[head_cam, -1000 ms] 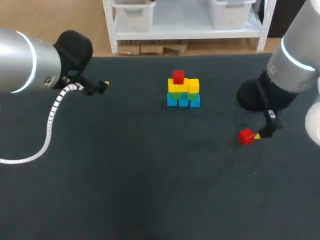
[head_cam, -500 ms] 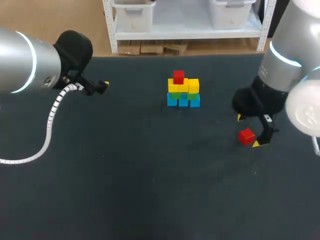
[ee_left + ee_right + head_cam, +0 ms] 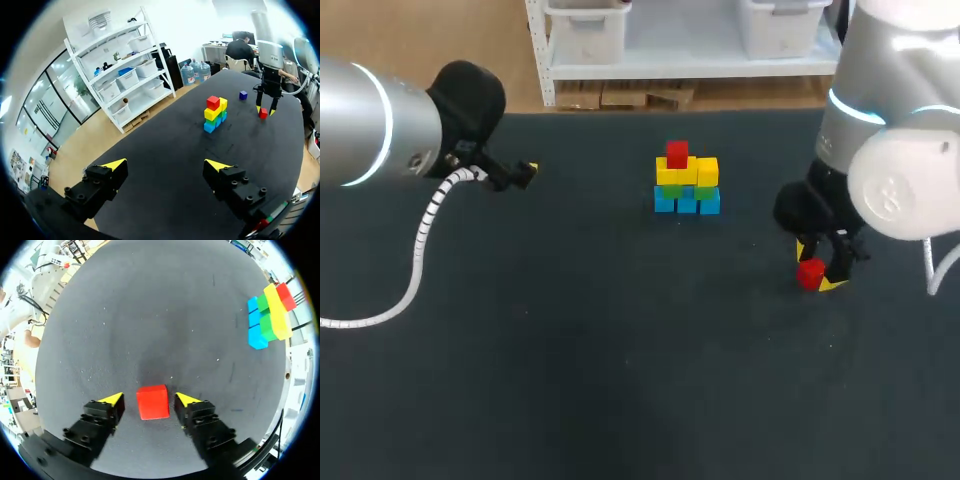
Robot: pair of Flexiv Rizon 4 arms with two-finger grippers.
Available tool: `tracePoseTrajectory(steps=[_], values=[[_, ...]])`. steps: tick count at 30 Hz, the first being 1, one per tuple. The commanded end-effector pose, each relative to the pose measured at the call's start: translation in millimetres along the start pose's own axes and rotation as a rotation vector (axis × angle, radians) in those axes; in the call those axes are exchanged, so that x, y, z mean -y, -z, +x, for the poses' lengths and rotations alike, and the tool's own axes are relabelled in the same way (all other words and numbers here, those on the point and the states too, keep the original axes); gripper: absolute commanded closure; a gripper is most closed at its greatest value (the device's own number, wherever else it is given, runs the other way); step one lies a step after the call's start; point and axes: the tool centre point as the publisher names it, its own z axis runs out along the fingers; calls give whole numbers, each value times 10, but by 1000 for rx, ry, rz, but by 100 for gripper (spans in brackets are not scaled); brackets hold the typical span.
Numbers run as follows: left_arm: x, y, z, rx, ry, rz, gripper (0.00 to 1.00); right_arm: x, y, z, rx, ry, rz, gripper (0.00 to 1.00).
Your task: Place the blue cubes, place green cubes on the blue cubes, place the yellow cubes on the green cubes, then place the red cubes on the yellow cubes, and place purple cube on the red cubes.
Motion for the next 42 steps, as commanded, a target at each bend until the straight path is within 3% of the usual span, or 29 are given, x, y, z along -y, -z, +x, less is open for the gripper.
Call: tracePoseTrajectory(steps=[1,10,24,33,42], values=[[-6,-1,5,2,0,2,0,58,-4,-8,-7,1,-47,73],[-6,-1,5,2,0,2,0,168,222,27,-40,-133,32,100],[-6,-1,5,2,0,2,0,345,905,-11,-19,-352,115,100],[-6,-1,5,2,0,2,0,668,1389,-31,-34,-352,222,100],[-6,-1,5,2,0,2,0,1087,1368,-363,15,-269,198,100]])
